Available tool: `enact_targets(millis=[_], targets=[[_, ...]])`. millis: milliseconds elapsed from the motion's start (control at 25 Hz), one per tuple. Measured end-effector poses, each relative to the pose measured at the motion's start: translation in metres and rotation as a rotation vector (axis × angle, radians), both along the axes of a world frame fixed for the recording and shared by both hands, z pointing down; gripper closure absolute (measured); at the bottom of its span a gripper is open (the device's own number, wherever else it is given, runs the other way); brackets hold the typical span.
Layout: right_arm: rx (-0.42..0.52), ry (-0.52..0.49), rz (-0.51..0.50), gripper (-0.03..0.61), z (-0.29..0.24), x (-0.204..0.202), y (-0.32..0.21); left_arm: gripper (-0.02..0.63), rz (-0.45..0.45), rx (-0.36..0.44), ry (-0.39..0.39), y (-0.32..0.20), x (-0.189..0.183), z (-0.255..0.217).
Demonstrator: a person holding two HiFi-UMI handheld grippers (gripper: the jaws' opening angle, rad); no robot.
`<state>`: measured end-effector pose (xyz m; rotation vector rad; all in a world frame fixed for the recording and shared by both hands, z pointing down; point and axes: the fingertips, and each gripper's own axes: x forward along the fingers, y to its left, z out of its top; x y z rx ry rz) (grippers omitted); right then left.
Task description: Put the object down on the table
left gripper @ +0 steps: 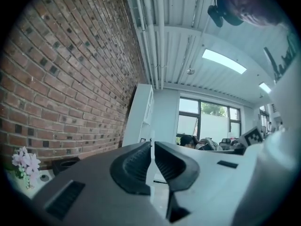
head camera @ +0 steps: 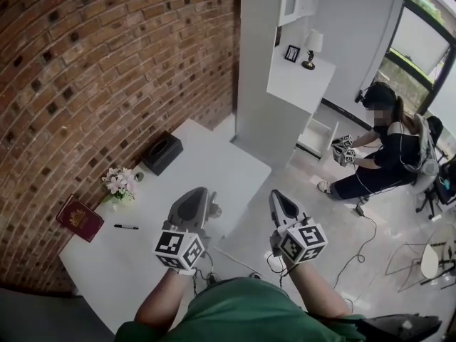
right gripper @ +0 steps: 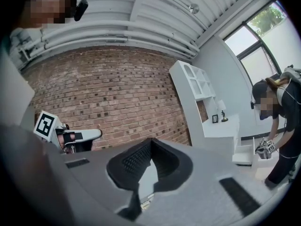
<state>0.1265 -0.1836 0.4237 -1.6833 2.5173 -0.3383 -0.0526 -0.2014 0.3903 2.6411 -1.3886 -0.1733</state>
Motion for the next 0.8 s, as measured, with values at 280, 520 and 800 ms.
enact_targets(millis=[280,520,800], targets=[[0.048,0.024,-0.012,0.575,-0.020,-0.003,-0.004,0.589,-0.004,0.039,0.024,0.000,-0.003,-0.023],[0.095,0.043,-0.009,0.575,-0.037,-0.002,-0.008,0.589,-0.047,0.051,0.041,-0.009,-0.021,-0.031],[0.165,0.135,-0.014,0.575,-0.049,-0.005,-0.009,0.589,-0.078,0.056,0.046,-0.012,-0.034,-0.034]])
